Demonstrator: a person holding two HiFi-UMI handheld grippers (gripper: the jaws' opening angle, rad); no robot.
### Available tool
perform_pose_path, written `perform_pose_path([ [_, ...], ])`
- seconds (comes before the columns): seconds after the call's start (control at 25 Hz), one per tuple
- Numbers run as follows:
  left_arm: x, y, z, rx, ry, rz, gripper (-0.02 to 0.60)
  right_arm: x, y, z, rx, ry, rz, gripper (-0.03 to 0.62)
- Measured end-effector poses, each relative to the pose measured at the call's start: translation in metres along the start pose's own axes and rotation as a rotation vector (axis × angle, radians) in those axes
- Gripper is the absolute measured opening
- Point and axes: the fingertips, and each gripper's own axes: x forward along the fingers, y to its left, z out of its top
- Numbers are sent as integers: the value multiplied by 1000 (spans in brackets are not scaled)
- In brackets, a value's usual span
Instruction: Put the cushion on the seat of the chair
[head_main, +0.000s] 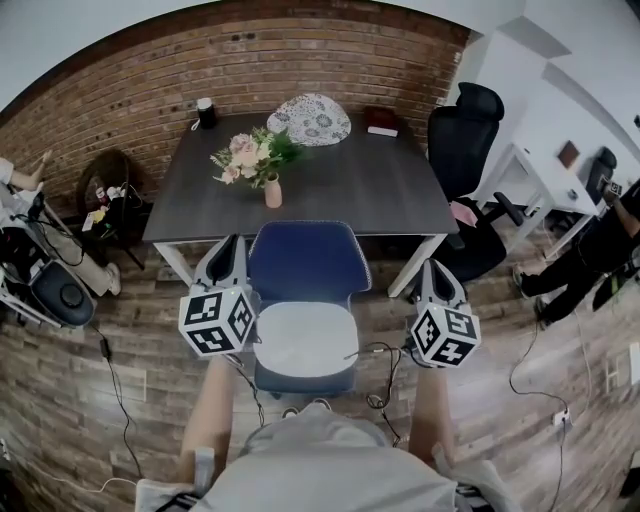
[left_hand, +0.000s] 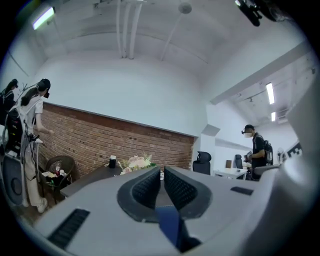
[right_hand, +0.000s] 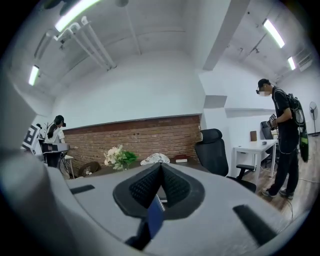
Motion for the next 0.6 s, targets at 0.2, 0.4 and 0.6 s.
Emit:
perform_pose_path([
  [0.2, 3, 6, -7, 12, 31, 6, 23, 4, 0, -4, 1, 14, -10, 2],
  [0.4, 6, 10, -17, 18, 57, 5, 23, 10, 9, -7, -6, 22, 6, 2],
  [0.6, 12, 15, -22, 12, 72, 2, 23, 11, 18, 1, -99, 3, -27, 2],
])
